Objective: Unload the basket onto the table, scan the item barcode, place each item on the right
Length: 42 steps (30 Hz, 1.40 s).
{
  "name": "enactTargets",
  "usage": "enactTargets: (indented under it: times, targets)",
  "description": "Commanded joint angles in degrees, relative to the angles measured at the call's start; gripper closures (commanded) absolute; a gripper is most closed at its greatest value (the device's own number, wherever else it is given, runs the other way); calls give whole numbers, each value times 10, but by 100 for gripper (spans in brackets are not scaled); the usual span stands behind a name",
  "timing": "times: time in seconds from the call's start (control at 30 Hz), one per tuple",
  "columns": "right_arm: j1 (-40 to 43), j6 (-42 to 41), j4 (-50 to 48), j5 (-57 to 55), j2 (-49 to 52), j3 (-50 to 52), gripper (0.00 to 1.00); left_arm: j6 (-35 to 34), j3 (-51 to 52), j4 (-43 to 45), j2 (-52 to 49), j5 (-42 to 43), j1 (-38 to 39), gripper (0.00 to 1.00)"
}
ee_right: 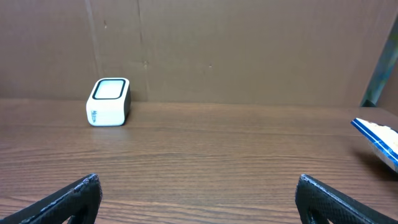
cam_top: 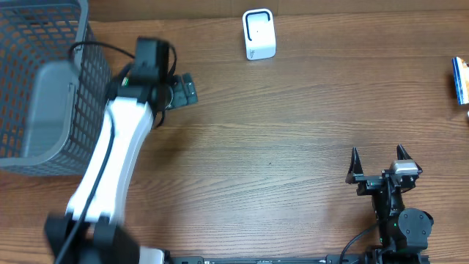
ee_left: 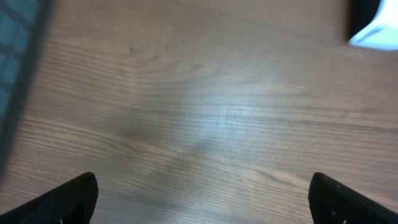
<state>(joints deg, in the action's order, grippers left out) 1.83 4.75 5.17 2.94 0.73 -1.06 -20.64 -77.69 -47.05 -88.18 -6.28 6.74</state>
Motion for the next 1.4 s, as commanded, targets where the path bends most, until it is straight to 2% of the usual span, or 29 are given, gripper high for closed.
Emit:
enactTargets:
  times: [0.0, 0.13, 0.23, 0.43, 0.6, 1.03, 1.2, 1.37]
  targets:
    - [-3, 4, -4, -3, -6, 6, 0, 73, 101, 55, 99, -12, -1, 0]
    - [-3, 4, -4, -3, -6, 6, 0, 152, 211, 113, 209, 4, -1, 0]
    - [-3, 4, -4, -3, -6, 6, 0, 180, 289, 150, 296, 13, -1, 0]
    - [-3, 4, -4, -3, -6, 6, 0, 190, 436, 229, 502, 23, -1, 0]
    - [-3, 4, -4, -3, -6, 6, 0, 194, 509, 228, 642, 23, -1, 0]
    - [-3, 4, -4, -3, -6, 6, 0, 194, 639, 232, 821, 27, -1, 0]
    - [-3, 4, -4, -3, -6, 6, 0, 208, 659, 270, 854, 27, -1, 0]
    - [-3, 4, -4, -3, -6, 6, 0, 222, 698, 349, 881, 27, -1, 0]
